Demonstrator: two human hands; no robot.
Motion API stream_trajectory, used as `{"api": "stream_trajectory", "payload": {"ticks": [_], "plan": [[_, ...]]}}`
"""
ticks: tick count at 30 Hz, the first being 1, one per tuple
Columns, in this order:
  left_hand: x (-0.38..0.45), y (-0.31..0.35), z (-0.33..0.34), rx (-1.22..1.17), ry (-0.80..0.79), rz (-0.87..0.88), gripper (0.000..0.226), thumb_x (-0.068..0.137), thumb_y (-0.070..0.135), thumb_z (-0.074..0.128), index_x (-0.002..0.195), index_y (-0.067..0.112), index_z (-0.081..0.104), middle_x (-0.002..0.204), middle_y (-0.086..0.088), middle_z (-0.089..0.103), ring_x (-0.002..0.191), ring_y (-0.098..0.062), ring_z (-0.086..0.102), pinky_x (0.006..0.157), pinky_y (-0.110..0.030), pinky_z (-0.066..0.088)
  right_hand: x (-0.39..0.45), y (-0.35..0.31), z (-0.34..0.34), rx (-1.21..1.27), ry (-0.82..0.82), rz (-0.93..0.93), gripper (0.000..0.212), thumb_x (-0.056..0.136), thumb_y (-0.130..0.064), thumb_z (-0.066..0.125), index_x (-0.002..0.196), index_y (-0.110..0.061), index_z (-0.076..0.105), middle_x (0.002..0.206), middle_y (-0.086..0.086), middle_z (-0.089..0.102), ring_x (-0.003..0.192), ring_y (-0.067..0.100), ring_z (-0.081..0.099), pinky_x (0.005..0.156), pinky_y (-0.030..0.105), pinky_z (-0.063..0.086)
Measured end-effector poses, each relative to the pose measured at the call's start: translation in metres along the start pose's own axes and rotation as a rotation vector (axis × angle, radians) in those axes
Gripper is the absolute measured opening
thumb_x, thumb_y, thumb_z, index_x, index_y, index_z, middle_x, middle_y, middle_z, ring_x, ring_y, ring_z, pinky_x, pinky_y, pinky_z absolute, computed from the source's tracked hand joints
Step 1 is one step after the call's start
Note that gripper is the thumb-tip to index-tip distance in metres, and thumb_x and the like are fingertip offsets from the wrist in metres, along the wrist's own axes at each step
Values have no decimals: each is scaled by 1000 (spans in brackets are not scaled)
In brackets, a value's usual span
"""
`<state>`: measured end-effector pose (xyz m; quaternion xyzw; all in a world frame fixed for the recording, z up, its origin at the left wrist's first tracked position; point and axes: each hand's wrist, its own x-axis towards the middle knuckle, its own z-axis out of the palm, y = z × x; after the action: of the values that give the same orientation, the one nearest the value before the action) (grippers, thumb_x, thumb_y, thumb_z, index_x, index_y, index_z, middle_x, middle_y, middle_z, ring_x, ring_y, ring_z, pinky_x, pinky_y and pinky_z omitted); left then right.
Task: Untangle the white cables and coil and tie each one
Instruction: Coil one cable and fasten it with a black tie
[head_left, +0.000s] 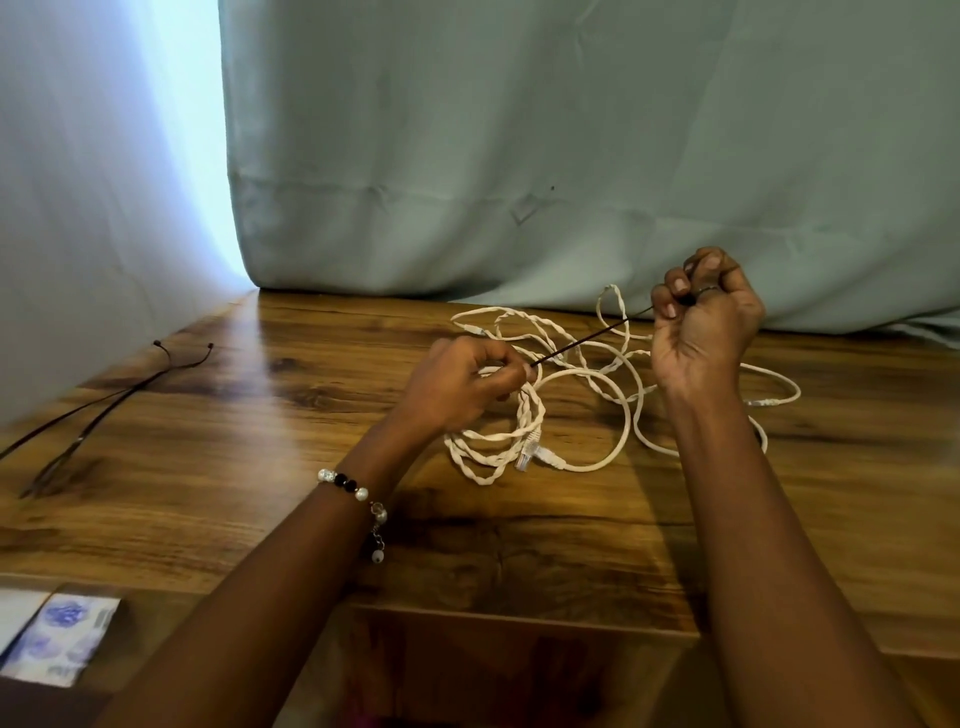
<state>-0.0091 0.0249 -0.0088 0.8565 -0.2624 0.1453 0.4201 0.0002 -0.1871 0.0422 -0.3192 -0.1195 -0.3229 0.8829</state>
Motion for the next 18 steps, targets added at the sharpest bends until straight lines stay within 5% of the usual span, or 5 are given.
{"api": "stream_trajectory", "payload": {"ticks": [5, 7, 11, 18], "plan": [[0, -1, 0, -1, 19, 18, 14, 88, 39, 64, 88, 28, 73, 85, 9, 73, 70, -4, 68, 73, -41, 58, -6, 2, 1, 152, -16, 209, 26, 93, 0, 43, 76, -19, 51, 68, 2, 50, 51, 13, 45, 54, 24, 41], [2, -1, 0, -4, 17, 20, 7, 87, 34, 66, 85, 30, 72, 84, 13, 72, 77, 0, 68, 79, -36, 57, -7, 3, 1, 121, -15, 259, 28, 89, 1, 39, 76, -22, 48, 61, 2, 47, 43, 11, 35, 45, 17, 33], [4, -3, -1, 51, 4, 40, 10, 86, 32, 69, 89, 25, 75, 86, 12, 73, 80, 6, 65, 80, -26, 53, -8, 4, 6, -52, 35, 230, 34, 99, -2, 32, 78, -21, 50, 53, -2, 36, 42, 9, 21, 39, 15, 14], [4, 2, 2, 89, 6, 53, 14, 86, 31, 68, 94, 22, 76, 90, 12, 74, 81, 4, 66, 75, -17, 52, -6, -1, 15, -112, 189, 150, 35, 95, 1, 33, 74, -17, 54, 48, -3, 28, 40, 9, 20, 38, 14, 16]]}}
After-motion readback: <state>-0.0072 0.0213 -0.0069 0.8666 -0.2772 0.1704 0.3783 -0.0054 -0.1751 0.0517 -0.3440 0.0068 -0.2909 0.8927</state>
